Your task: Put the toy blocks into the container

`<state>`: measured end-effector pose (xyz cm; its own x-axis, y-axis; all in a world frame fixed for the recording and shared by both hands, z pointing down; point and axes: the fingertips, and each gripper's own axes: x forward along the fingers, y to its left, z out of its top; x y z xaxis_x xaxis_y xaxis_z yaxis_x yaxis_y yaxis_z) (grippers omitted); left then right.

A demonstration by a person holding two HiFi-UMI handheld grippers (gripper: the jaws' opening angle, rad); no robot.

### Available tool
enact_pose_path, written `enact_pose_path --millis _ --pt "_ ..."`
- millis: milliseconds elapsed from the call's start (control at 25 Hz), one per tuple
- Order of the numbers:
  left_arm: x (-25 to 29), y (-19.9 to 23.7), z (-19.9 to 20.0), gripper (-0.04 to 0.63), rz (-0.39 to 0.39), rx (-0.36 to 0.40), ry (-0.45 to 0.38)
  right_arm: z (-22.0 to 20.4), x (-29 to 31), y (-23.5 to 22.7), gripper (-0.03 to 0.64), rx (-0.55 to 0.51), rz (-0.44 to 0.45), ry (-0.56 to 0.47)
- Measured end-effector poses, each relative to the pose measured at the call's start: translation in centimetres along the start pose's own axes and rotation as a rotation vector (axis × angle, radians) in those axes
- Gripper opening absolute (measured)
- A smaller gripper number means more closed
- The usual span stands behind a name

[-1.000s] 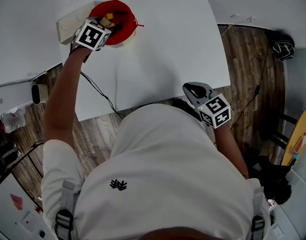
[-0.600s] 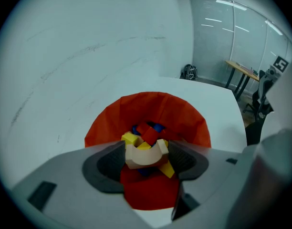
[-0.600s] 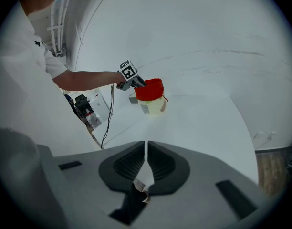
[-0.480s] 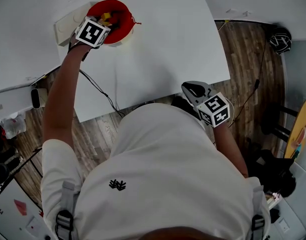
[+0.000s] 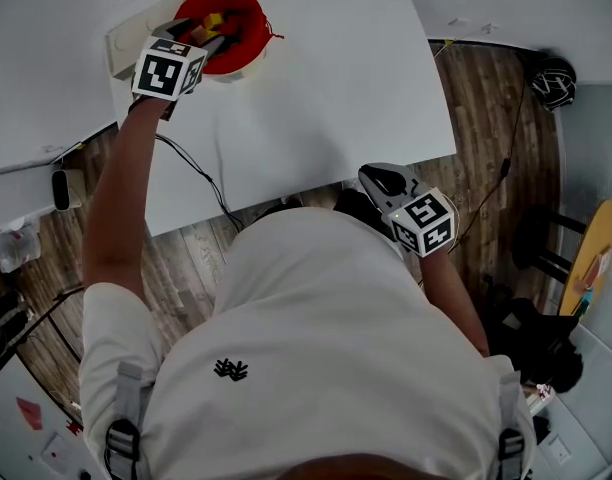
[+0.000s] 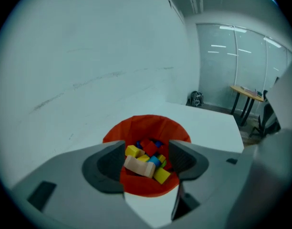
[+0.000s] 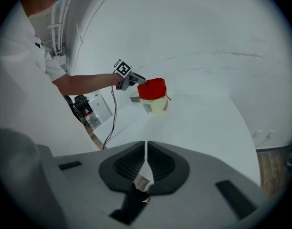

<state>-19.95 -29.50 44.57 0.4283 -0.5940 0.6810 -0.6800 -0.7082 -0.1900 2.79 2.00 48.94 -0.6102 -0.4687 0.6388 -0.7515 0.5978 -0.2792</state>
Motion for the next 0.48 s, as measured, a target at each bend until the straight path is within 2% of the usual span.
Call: enact_pose_path --millis 160,280,360,480 --pt "-4.0 -0.7 1.3 0.258 0.047 -0.112 -0.174 0.2 0.3 0.1 0.018 -0.024 0.002 -0.018" --pt "-7.3 -2.2 0.7 0.177 0.039 -0.248 -0.287 1.3 0.7 0.1 0.015 -0.046 0.005 -0.042" --pt "-9.0 -3.7 -0.6 0.105 0.032 -0.321 -0.327 2.1 1.1 0.2 0.014 -0.063 0.015 -0.057" --pt "-10.6 -7.2 -3.0 0.008 -0.006 -0.376 -0.333 3.4 1.6 0.4 0.011 -0.102 0.038 -0.080"
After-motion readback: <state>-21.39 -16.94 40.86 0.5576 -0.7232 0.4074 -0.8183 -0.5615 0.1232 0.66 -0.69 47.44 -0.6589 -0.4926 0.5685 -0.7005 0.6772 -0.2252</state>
